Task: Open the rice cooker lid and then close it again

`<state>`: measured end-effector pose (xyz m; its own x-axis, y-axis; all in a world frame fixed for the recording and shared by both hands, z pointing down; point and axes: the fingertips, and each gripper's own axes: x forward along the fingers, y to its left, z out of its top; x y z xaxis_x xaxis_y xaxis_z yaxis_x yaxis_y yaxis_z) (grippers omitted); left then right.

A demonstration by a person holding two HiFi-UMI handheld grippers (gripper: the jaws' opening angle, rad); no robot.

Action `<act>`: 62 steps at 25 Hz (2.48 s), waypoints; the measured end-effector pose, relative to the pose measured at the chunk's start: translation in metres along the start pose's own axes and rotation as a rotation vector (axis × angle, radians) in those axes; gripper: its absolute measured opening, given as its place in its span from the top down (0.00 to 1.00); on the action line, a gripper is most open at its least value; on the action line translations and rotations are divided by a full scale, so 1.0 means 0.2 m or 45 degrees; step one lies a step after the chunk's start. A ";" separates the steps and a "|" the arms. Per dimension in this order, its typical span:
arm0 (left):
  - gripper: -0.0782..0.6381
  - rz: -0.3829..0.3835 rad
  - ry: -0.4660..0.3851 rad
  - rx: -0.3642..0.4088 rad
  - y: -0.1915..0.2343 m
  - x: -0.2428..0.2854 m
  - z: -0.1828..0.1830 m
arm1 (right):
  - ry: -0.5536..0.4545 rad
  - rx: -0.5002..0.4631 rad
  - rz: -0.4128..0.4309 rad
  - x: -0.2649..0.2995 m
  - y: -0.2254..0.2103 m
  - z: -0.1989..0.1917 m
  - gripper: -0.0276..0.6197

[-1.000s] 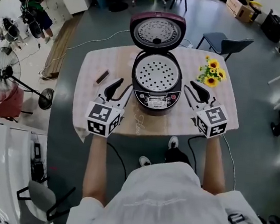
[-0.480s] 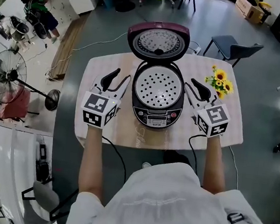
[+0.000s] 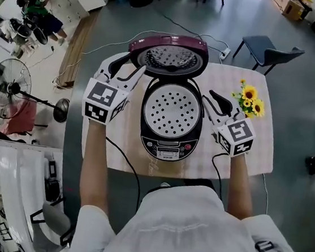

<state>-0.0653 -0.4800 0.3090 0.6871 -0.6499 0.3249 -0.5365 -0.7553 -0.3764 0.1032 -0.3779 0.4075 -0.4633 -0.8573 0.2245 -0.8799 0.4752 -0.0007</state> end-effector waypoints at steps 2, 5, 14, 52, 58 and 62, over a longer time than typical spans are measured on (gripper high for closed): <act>0.59 -0.023 0.012 0.064 0.01 0.07 0.04 | 0.011 0.016 0.020 0.02 -0.01 -0.03 0.77; 0.56 -0.057 0.036 0.149 0.03 0.17 0.09 | 0.024 0.030 0.042 0.05 -0.03 -0.08 0.78; 0.54 -0.212 0.165 0.352 -0.01 0.38 0.13 | 0.045 0.074 0.048 0.02 -0.09 -0.15 0.77; 0.54 -0.251 -0.071 0.259 -0.34 0.06 0.05 | 0.084 0.049 -0.142 -0.41 0.26 -0.25 0.77; 0.54 -0.205 -0.105 0.240 -0.46 -0.04 -0.01 | 0.096 0.039 -0.138 -0.50 0.41 -0.30 0.78; 0.51 -0.200 -0.109 0.258 -0.55 -0.08 -0.05 | 0.114 0.040 -0.131 -0.55 0.49 -0.34 0.77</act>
<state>-0.0222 -0.3883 0.3544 0.7976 -0.5103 0.3215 -0.3173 -0.8084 -0.4958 0.0754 -0.2234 0.4498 -0.3603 -0.8794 0.3113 -0.9257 0.3782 -0.0032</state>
